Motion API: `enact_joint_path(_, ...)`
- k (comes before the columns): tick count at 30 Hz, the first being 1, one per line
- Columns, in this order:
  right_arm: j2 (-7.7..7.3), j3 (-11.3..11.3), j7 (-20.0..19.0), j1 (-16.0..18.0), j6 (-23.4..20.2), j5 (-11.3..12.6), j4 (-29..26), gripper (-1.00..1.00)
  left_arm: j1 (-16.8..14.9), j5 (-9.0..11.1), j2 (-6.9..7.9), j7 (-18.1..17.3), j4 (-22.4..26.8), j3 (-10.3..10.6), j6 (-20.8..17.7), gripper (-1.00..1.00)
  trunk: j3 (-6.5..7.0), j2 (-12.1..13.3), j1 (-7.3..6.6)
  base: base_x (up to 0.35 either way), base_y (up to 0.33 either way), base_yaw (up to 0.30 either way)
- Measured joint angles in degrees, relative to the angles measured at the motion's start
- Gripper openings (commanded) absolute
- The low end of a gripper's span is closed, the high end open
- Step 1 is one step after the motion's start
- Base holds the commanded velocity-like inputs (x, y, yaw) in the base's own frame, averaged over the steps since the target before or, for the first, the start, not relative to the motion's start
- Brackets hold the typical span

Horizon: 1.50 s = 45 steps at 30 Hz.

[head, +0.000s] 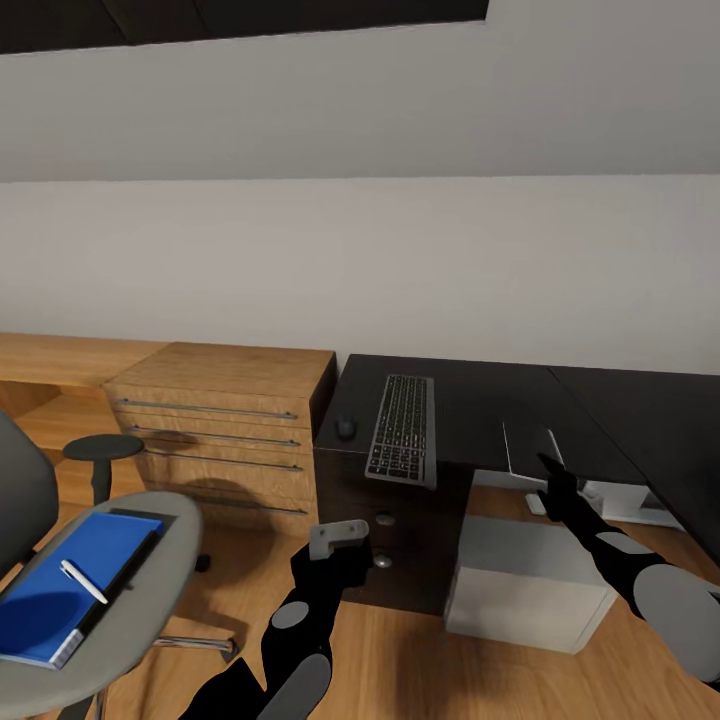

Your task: In the bedroom, organize the workspace by keeping the computer under the desk, ensuring the monitor is on the desk, placing the keyboard on the desk next to the monitor, placing the mouse on the desk next to the keyboard, moving the folder from the swivel chair onto the desk next to the mouse, stacking the notebook on top of the folder with the pen on top of the notebook, and positioning the swivel chair next to the desk.

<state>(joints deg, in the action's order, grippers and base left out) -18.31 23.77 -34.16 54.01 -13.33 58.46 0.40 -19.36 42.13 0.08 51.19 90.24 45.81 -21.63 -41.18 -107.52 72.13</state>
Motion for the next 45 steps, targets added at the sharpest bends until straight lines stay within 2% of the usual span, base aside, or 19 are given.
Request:
enact_joint_path(8, -0.1, 0.0, 0.6, 0.0, 0.1, 0.0, 0.0, 1.0, 0.0, 0.0, 0.0, 0.0, 0.0, 0.0, 0.0, 1.0, 0.0, 0.0, 0.0, 0.001, 0.0, 0.0)
enact_joint_path(9, -0.09, 0.0, 0.6, 0.0, 0.1, 0.0, 0.0, -1.0, 0.0, 0.0, 0.0, 0.0, 0.0, 0.0, 0.0, 1.0, 0.0, 0.0, 0.0, 0.0, 0.0, 0.0)
enact_joint_path(14, -0.05, 0.7, 0.4, 0.0, 0.7, 0.0, -0.1, -1.0, 0.0, 0.0, 0.0, 0.0, 0.0, 0.1, 0.0, 1.0, 0.01, 0.0, 0.0, 0.0, 0.0, 0.0)
enact_joint_path(28, -0.04, 0.3, 0.5, -0.1, 1.3, -0.1, 0.0, -1.0, 0.0, 0.1, 0.0, 0.0, 0.0, 0.0, 0.0, 1.0, 0.0, 0.0, 0.0, -0.004, 0.0, 0.0)
enact_joint_path(37, 0.37, 0.7, 0.0, -0.1, 1.3, 0.0, -0.1, -1.0, 0.0, 0.1, 0.0, -0.1, 0.0, 0.0, 0.0, 1.0, 0.0, 0.0, 0.03, -0.239, 0.075, 0.0)
enact_joint_path(45, 0.66, -0.2, -1.0, -0.1, 1.5, -0.1, 0.0, -1.0, 0.0, 0.1, 0.0, -0.4, -0.3, 0.0, -0.1, 1.0, 0.0, 0.0, 0.0, -0.054, 0.073, 0.0)
